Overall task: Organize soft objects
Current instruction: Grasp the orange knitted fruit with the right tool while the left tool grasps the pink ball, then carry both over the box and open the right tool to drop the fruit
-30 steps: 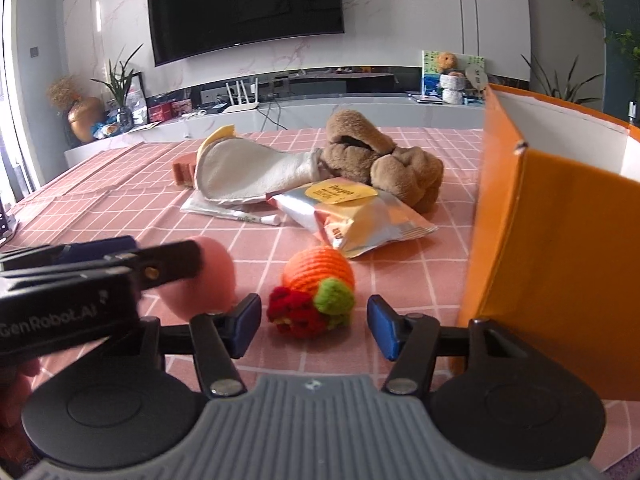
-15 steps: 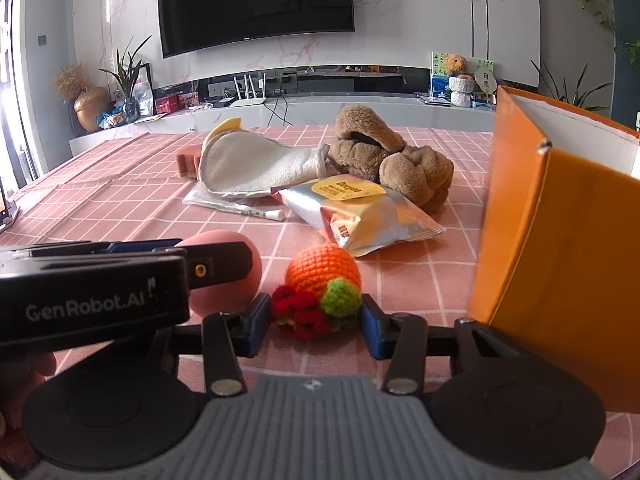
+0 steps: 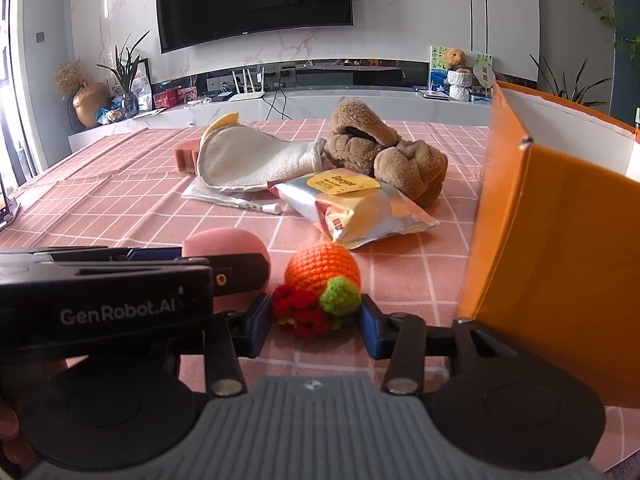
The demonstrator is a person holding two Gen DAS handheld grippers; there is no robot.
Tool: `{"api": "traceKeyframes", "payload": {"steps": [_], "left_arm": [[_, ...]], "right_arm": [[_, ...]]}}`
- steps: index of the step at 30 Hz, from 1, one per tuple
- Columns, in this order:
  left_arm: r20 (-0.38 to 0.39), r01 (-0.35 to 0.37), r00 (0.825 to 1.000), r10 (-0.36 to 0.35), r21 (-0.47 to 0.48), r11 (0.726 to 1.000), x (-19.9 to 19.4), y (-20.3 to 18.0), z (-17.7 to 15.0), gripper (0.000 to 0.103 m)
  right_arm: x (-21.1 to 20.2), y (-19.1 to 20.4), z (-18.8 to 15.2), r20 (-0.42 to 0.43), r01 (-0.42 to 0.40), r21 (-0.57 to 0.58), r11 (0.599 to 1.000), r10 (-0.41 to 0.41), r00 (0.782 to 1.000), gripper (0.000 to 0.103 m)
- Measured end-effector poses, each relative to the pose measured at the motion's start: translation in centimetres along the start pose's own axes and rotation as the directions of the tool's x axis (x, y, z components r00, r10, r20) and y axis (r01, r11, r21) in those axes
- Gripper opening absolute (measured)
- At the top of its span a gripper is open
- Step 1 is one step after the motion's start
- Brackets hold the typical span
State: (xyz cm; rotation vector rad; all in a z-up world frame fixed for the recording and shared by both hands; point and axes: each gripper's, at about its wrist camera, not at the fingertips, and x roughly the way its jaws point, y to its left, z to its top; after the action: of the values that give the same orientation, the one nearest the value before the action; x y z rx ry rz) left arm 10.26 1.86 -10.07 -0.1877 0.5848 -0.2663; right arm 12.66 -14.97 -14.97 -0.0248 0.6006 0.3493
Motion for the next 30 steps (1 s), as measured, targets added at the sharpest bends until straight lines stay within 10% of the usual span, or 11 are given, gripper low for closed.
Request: {"api": "traceKeyframes", "payload": {"steps": [30], "left_arm": [[0.116,-0.109,0.988,0.105,0.025,0.994,-6.8,-1.0,2.8,0.052]], "right_arm": [[-8.4,0.6,2.6,0.152,0.023,-0.057,0.998,-0.014,0.988,0.045]]}}
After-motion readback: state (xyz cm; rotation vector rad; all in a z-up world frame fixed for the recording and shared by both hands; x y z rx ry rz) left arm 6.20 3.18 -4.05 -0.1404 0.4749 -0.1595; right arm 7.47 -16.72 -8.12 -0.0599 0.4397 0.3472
